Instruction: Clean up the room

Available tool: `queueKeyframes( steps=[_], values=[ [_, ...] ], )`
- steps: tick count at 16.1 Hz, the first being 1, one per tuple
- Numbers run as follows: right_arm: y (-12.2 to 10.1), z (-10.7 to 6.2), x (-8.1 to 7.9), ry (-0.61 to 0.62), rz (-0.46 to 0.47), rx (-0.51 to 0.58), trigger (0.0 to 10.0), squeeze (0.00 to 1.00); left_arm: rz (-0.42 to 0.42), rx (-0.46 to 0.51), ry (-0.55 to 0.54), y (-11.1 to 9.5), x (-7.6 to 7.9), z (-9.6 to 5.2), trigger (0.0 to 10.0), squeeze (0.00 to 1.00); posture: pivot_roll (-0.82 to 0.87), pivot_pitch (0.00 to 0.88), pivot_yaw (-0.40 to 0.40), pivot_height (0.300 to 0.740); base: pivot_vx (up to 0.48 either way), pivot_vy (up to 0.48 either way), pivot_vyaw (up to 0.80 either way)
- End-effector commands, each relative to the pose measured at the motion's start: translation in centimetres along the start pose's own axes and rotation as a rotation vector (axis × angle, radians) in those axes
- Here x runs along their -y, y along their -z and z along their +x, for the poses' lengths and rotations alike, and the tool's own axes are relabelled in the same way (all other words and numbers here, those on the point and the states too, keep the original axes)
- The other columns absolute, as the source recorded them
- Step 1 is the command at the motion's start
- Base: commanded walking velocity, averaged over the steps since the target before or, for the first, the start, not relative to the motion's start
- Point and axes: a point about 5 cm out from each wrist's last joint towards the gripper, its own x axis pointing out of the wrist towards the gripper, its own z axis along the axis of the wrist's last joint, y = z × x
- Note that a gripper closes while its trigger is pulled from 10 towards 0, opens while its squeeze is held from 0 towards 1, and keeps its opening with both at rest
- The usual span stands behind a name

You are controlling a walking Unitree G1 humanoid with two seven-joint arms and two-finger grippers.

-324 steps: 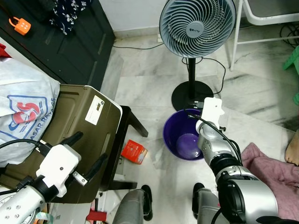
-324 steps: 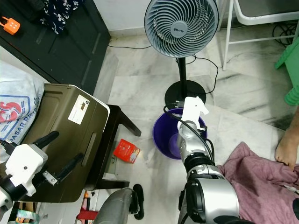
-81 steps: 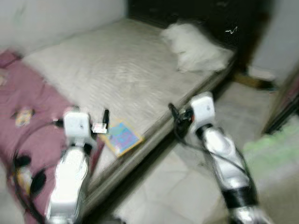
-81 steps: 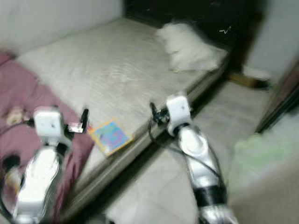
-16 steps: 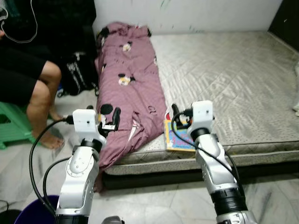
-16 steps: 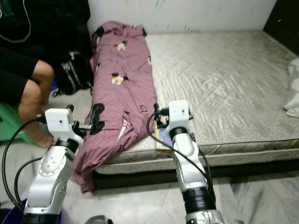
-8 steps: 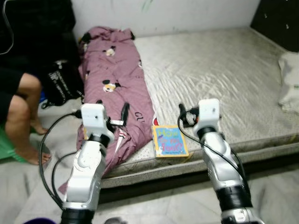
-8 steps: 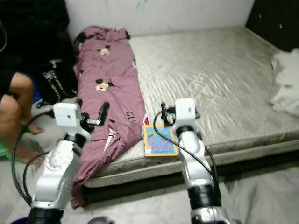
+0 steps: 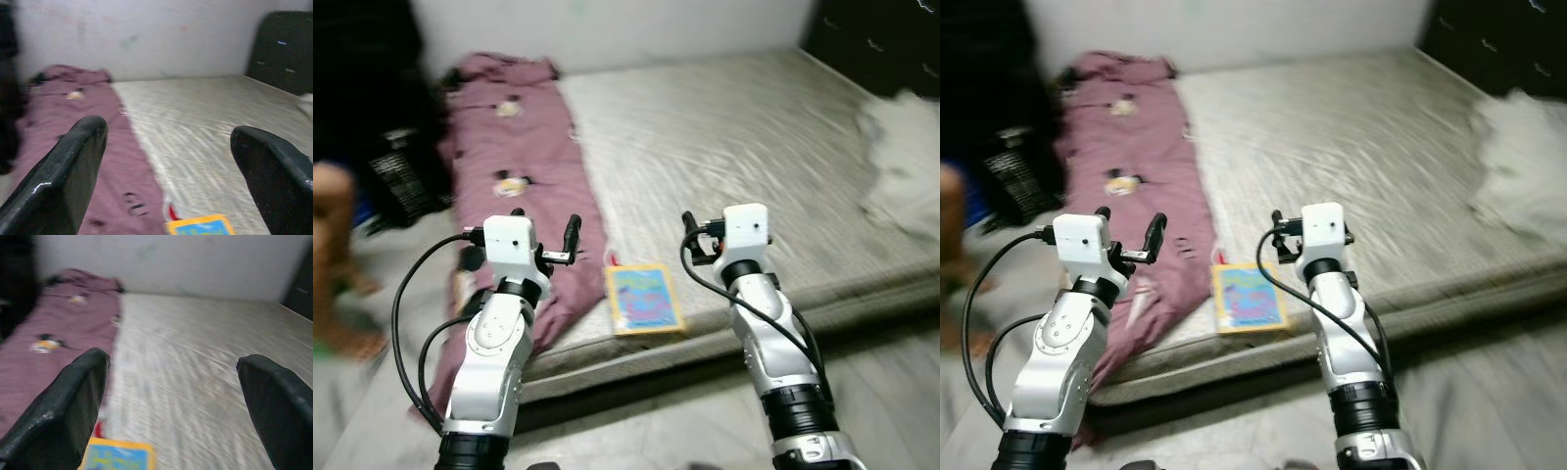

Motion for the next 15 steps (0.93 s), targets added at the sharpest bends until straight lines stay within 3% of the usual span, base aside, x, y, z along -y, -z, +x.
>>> queueKeyframes(
  steps=[1,10,15],
  values=[
    [-0.50,0.37,-0.99,-0.039,0.003,0.015,10.0,0.00,0.012,-0.004,-0.019,0.07,-0.62,-0.05,10.0,0.00,0.00,0.000,0.010,0.740,0.000,0.000,0.80],
    [-0.25,0.66,-0.96,-0.049,-0.013,0.006,10.0,0.00,0.004,0.008,-0.013,0.00,-0.37,0.23,10.0,0.00,0.00,0.000,0.002,0.740,0.000,0.000,0.80],
    [-0.33,0.84,-0.85,-0.044,0.000,0.008,10.0,0.00,-0.012,0.031,0.011,-0.26,-0.16,0.31,10.0,0.00,-0.01,0.000,0.002,0.740,0.000,0.000,0.00]
  ],
)
